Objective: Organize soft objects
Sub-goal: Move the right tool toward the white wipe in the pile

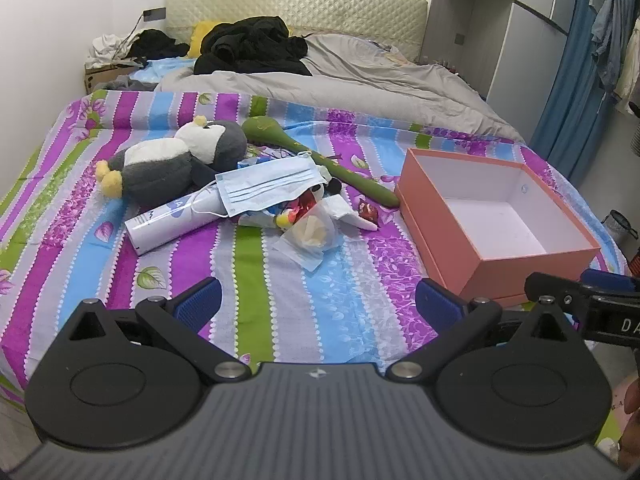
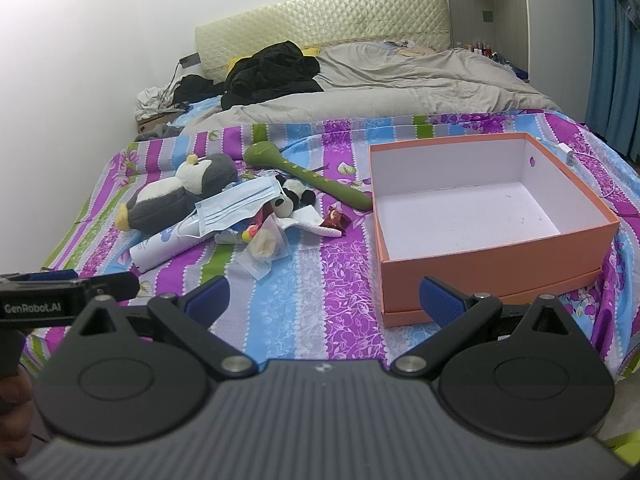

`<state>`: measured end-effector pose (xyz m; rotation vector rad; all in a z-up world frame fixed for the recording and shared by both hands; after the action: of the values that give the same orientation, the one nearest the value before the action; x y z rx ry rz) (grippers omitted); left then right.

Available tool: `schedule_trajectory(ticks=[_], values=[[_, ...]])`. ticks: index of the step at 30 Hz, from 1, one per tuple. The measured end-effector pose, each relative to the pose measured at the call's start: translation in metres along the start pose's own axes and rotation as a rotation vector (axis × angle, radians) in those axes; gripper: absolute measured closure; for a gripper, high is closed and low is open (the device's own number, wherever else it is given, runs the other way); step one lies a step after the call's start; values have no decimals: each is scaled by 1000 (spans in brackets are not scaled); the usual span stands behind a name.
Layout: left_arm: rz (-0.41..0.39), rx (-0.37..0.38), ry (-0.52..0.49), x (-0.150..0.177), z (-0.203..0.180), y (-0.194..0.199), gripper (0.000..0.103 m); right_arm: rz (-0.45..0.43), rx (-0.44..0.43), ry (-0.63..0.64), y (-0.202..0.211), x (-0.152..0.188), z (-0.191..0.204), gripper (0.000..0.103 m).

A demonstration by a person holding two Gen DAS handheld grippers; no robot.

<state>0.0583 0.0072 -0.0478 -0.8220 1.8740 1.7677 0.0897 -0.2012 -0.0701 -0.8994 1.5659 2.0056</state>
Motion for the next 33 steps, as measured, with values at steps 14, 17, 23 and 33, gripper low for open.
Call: schedule_trajectory(ticks=[14,17,23,33], values=[[4,-3,17,-1,3,2,0,1,-3,7,-4,-4,0,0],[10,-3,15,0,5,-1,0,-1,2,-4,-7,-3,-1,0],[16,-10,27,2,9,-5,0,5,0,7,-12,0,2,0],[30,-5,22,8,7,-10,0,13,4,-3,-14,5,1,0]])
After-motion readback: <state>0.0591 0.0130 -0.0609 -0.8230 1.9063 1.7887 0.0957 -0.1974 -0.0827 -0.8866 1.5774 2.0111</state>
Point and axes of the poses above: each gripper's, at about its wrist camera, not at the fingertips, and y roughly against the way its jaws point, z to its left, x to its underside, the point moved 8 cm from there along -y, roughly the way its jaws point, and after that the axes turned 7 degrees about z, right-handed, at the moved point
